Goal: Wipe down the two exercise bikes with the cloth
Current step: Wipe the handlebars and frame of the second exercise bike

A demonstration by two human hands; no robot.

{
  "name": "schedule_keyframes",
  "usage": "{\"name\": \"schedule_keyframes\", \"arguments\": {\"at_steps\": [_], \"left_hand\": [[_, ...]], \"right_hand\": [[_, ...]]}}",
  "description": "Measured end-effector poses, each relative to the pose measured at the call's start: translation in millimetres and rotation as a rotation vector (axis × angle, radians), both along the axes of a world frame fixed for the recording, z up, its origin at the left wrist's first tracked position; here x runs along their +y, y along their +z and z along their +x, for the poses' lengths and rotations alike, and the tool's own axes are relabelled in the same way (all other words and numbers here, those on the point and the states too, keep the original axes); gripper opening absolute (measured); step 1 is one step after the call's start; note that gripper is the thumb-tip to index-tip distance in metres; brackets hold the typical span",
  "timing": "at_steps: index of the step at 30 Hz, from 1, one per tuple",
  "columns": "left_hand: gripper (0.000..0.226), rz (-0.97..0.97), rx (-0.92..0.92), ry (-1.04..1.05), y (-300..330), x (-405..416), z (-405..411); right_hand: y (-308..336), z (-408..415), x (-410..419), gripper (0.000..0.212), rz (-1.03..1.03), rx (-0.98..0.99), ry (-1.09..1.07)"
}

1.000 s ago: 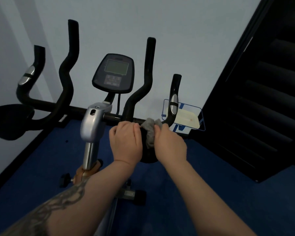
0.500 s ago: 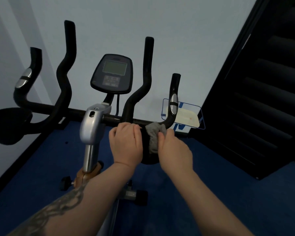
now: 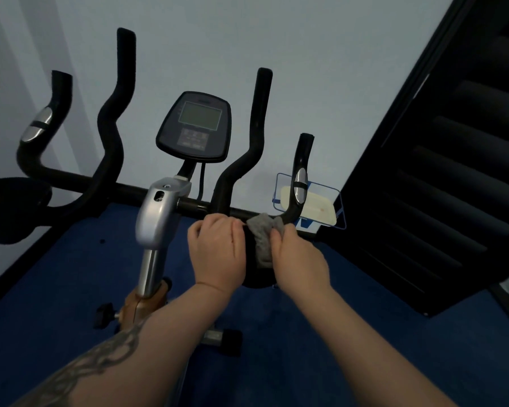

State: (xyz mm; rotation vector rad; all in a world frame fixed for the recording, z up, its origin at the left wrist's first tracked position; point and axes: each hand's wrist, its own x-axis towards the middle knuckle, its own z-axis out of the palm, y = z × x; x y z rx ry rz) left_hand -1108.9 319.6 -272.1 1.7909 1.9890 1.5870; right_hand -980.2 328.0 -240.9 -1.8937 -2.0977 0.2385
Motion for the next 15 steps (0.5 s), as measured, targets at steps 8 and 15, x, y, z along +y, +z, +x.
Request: {"name": "schedule_keyframes", "arguments": {"at_steps": [8,15], "left_hand": [[0.047,-0.013,0.001,-0.008,0,-1,-2],[0.049,-0.052,0.017,-0.015,1,-3,0]], "right_hand": [[20,17,11,0.039,-0.034,0.219,0.183],[29,26,27,0.037,0.093,-0.166,0.273]]}}
